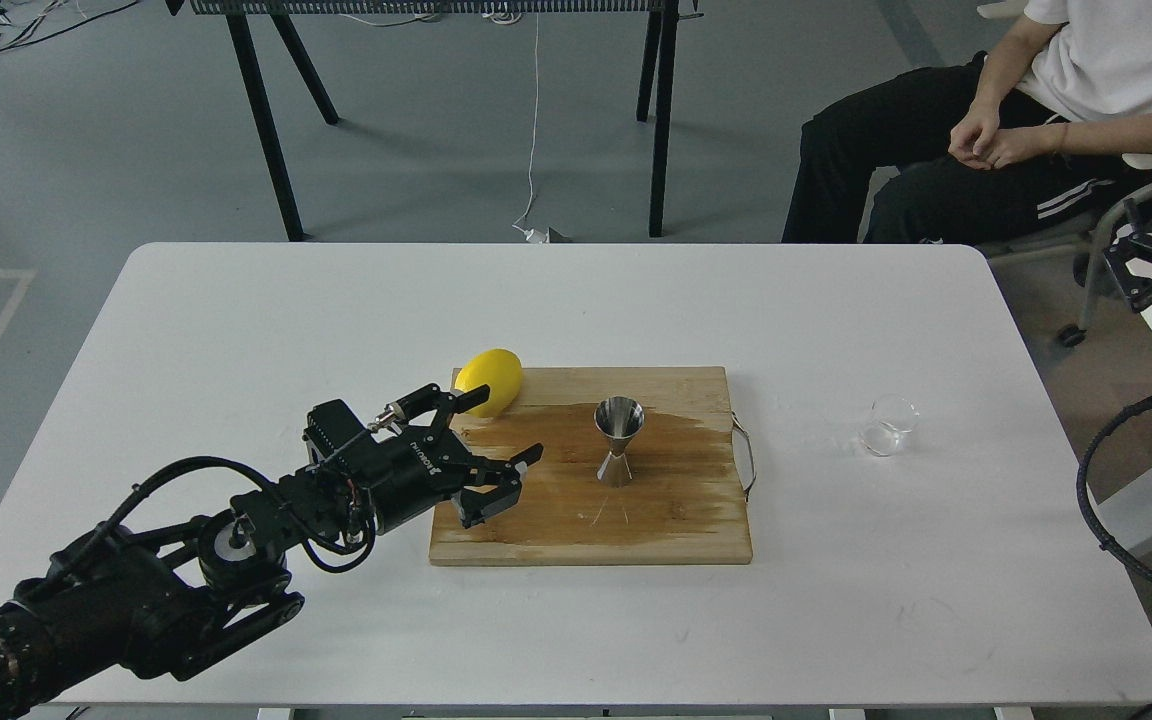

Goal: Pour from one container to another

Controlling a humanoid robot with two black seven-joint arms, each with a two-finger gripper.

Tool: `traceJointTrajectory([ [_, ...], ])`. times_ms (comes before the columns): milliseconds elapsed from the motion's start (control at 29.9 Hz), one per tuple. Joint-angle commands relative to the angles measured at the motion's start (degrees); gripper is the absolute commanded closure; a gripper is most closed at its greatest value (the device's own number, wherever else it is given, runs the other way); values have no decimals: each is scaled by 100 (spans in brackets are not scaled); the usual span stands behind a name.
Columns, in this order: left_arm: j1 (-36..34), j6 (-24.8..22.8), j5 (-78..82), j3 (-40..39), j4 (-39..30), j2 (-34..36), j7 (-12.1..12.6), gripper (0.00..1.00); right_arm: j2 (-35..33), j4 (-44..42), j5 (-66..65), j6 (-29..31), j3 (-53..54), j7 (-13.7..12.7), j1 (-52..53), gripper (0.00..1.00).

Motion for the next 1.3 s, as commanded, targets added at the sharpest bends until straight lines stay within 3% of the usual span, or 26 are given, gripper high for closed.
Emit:
traceJointTrajectory([
  [0,-3,2,0,-43,-13,514,-581,4,-34,-68,-17,0,5,1,-17,0],
  [67,-12,2,0,-69,-39,734,-994,4,-209,-68,-17,0,-13,-7,-34,0],
  [100,-29,2,0,-78,-109,813,-1080,4,-315,-68,-17,0,-13,-60,-69,0],
  [167,-99,2,-150,-104,-302,928,-1080,4,-395,-68,-17,0,-13,-69,-96,0],
  [435,-459,2,-3690,-131,-452,893,-1080,4,-316,-7,70,0,4,-254,-254,0],
  [568,-688,-3,-5570,-700,-444,542,-1080,3,-316,195,211,0,57,-245,-534,0],
  [736,-671,-2266,-7723,-2193,-268,410,-1080,1,-333,643,255,0,110,-227,-1000,0],
  [869,-671,-3551,-9113,-2793,293,217,-1080,0,-325,854,264,0,250,-218,-1326,0],
  [1103,-759,-4546,-10933,-2785,1357,-134,-1080,0,-298,1846,894,0,234,-245,-2327,0],
  [1271,-776,-4785,-11243,-2802,1876,-583,-1080,0,-176,2462,1494,0,-21,-332,-2706,0],
])
